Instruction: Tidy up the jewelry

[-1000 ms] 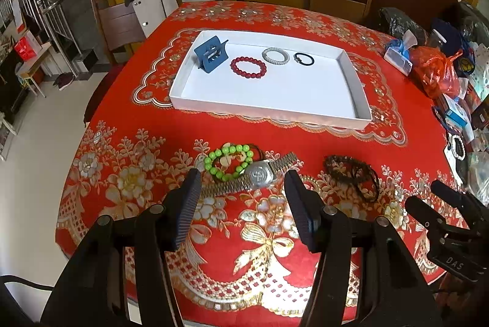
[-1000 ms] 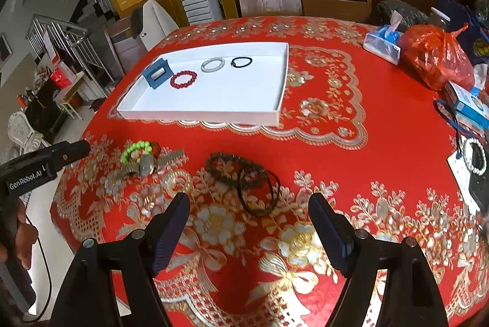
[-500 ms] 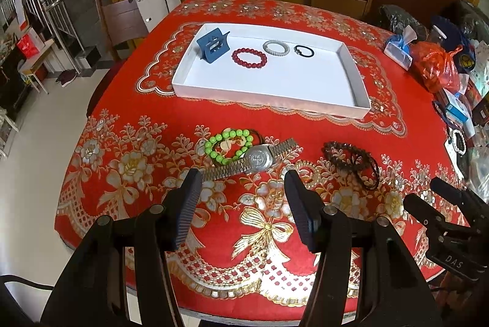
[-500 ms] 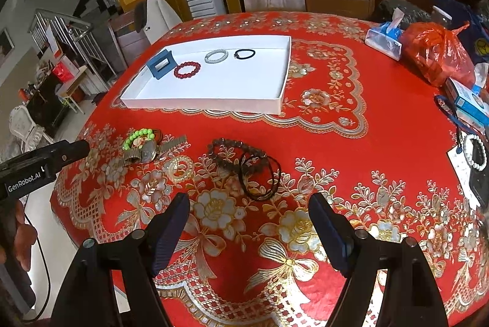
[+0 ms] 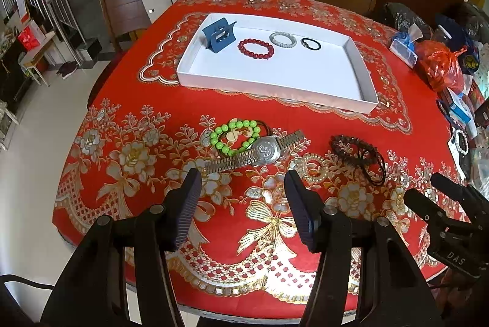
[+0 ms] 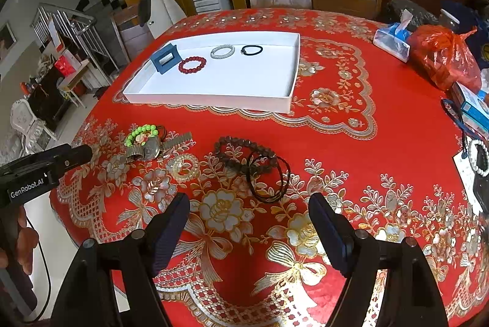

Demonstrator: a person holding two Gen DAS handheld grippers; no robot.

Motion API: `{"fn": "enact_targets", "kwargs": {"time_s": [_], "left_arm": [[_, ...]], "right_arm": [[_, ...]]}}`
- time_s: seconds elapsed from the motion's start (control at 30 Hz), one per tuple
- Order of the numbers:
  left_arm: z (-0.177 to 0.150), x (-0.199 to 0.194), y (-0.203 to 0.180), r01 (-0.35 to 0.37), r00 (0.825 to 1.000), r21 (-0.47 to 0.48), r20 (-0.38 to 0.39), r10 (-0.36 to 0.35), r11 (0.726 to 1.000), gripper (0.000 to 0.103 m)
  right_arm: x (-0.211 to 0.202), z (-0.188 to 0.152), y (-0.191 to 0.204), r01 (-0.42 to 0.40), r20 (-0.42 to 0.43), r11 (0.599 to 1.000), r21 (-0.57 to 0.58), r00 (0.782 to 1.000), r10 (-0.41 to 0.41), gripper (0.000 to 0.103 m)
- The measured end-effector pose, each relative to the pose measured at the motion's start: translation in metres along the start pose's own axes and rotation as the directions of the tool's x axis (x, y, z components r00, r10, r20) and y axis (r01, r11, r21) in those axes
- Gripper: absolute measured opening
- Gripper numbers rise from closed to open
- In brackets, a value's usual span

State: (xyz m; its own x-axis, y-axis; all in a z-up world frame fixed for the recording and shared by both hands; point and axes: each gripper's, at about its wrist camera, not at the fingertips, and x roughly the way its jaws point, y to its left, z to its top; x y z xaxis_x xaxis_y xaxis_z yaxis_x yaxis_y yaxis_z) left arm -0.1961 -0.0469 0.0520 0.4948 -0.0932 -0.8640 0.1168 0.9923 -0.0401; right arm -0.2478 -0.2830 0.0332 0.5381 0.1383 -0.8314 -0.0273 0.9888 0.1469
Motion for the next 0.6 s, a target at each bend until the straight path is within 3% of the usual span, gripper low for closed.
{"fn": "enact_targets", "kwargs": {"time_s": [0.37,0.6], "left_arm": [[-0.002,0.014,0.045,0.042,0.998,-0.112,-0.047,-0.048,0.993,0.056],[-0.010,0.030,0.054,0.092,0.989,-0.125,-0.104,-0.105,0.988,0.056]], "right_arm": [[0.022,0.001,-0.018,0.022,-0.048,0.999,0.037,0.999,-0.020,0.078],[0.037,0.001,-0.030,0.035,-0.069,0.998,0.061,0.997,-0.030,0.078]]}}
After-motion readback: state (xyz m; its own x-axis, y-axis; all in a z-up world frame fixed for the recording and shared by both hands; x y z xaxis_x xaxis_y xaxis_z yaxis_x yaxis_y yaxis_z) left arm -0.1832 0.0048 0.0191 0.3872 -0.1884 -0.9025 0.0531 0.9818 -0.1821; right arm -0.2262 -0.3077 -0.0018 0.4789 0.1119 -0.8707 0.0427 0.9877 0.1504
